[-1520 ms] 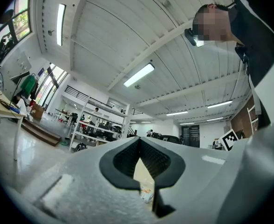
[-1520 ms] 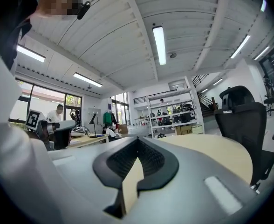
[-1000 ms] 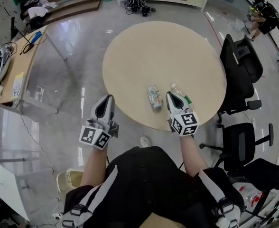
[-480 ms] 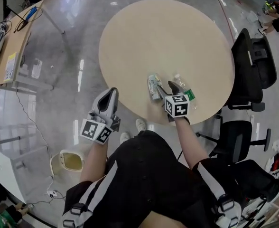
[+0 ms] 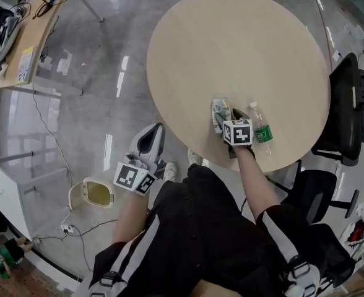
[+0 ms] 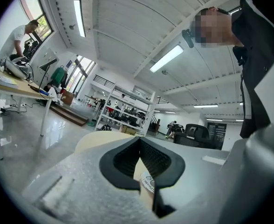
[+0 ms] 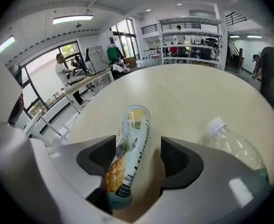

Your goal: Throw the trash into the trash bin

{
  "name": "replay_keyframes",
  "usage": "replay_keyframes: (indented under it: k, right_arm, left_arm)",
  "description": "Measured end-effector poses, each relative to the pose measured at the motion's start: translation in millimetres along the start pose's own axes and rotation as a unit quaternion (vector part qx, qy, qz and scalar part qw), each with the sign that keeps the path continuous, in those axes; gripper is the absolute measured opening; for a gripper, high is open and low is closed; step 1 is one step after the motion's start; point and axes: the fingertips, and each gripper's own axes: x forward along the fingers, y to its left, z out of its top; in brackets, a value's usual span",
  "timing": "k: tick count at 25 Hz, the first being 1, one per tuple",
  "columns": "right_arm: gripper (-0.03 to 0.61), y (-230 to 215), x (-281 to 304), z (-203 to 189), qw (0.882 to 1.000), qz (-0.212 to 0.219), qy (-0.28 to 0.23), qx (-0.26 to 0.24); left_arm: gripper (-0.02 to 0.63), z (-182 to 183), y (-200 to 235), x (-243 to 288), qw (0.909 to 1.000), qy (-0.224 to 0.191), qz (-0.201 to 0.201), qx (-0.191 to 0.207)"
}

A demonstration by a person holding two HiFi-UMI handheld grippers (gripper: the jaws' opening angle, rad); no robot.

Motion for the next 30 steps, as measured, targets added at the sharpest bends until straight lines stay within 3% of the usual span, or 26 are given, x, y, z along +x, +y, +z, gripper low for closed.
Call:
replay_keyframes:
  k: [5, 9, 13, 17, 19, 23, 27, 30]
  right_arm:
    - [0.261, 17.2, 7.7, -1.6, 0.999, 0.027, 0.023, 0.012]
    - [0.127, 29.5, 4.6, -2.2, 0.998, 0.055, 0.019, 0.0]
    - [0.094, 33.1, -7.5, 3.7, 0.997, 0.074, -0.019, -0.011]
    - [0.095, 27.4, -34.7, 23.2, 0.993, 0.079, -0.09, -0.021]
    - [0.095, 29.3, -59.5, 45.8, 0.982, 0.09, -0.16, -0.046]
    - [0.097, 49.6, -115.4, 93.6, 0.944, 0.1, -0.289, -0.126]
    - [0.096, 68.5, -147.2, 128.5, 0.915, 0.108, -0.355, -0.161]
    - [0.096, 94.5, -155.3, 137.6, 0.907, 0.134, -0.366, -0.157]
  left_arm:
    - [0.003, -2.1, 2.6, -2.4, 0.9999, 0.003, 0.007, -0.007]
    - [0.003, -7.8, -3.7, 2.2, 0.9999, 0.012, 0.0, -0.01]
    - [0.003, -6.8, -5.8, 11.1, 1.0, 0.008, -0.001, -0.006]
    - [0.003, -0.6, -4.0, 16.0, 1.0, 0.0, -0.001, 0.004]
    - [0.003, 5.5, -1.4, 14.1, 0.9999, -0.008, 0.002, 0.008]
    - [0.003, 23.5, 5.3, 3.9, 0.9992, -0.032, 0.015, 0.017]
    - [0.003, 56.9, 7.7, -13.7, 0.9947, -0.092, 0.038, 0.027]
    - [0.003, 79.3, 13.2, -46.7, 0.9905, -0.126, 0.048, 0.027]
